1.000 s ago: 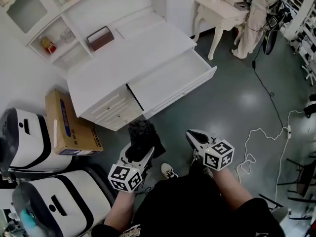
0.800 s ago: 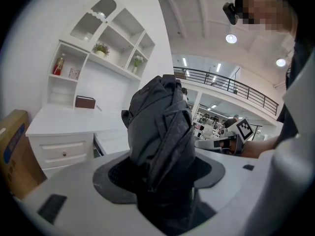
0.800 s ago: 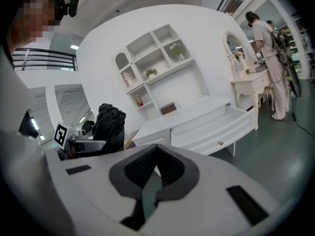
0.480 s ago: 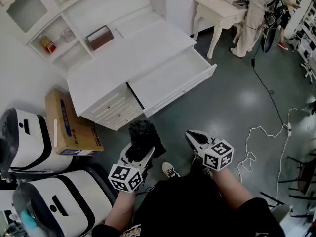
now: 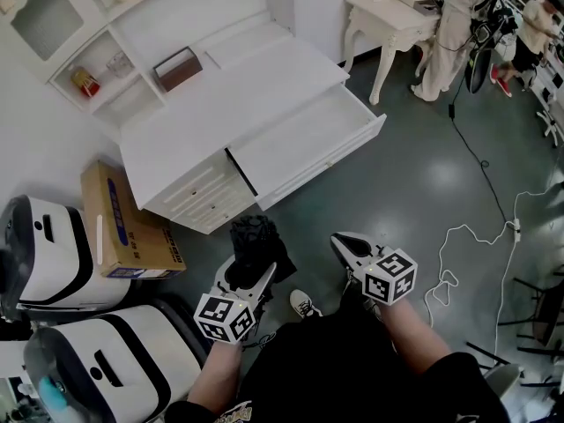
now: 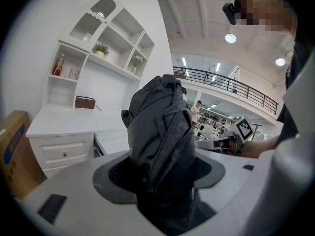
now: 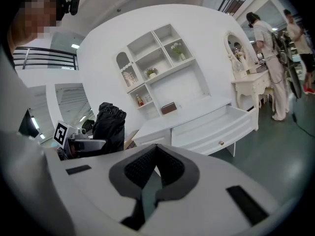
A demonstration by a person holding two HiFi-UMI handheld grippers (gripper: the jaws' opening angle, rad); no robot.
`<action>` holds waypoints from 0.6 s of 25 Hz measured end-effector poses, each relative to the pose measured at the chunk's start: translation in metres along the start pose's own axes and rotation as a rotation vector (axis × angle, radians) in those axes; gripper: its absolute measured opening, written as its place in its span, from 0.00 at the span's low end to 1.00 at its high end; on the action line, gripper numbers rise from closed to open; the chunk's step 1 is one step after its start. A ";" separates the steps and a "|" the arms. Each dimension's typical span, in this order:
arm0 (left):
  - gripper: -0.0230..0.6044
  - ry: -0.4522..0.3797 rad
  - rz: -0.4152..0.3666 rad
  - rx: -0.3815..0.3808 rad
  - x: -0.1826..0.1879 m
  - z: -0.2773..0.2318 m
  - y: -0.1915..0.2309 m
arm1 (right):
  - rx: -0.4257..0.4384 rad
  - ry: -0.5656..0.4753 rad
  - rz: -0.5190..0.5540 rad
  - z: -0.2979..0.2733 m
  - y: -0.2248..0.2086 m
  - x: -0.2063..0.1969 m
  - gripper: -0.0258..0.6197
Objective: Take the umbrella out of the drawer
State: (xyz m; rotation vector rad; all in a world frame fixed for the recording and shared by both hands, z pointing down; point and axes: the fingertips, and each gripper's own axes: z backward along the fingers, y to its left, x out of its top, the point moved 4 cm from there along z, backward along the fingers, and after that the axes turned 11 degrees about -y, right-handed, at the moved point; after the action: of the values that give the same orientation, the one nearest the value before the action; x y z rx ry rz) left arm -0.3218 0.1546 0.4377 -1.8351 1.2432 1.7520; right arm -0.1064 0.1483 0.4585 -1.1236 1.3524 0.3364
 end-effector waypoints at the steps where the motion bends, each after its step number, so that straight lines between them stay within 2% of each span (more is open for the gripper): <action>1: 0.51 0.000 0.000 -0.001 0.000 0.000 0.000 | -0.001 0.000 0.000 0.000 0.000 0.000 0.04; 15: 0.51 0.006 0.005 -0.005 -0.001 -0.001 0.002 | -0.003 0.008 0.009 -0.002 -0.001 0.002 0.04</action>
State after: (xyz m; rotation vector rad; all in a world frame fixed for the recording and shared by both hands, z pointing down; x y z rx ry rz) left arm -0.3225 0.1528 0.4392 -1.8427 1.2473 1.7554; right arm -0.1063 0.1455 0.4578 -1.1230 1.3642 0.3411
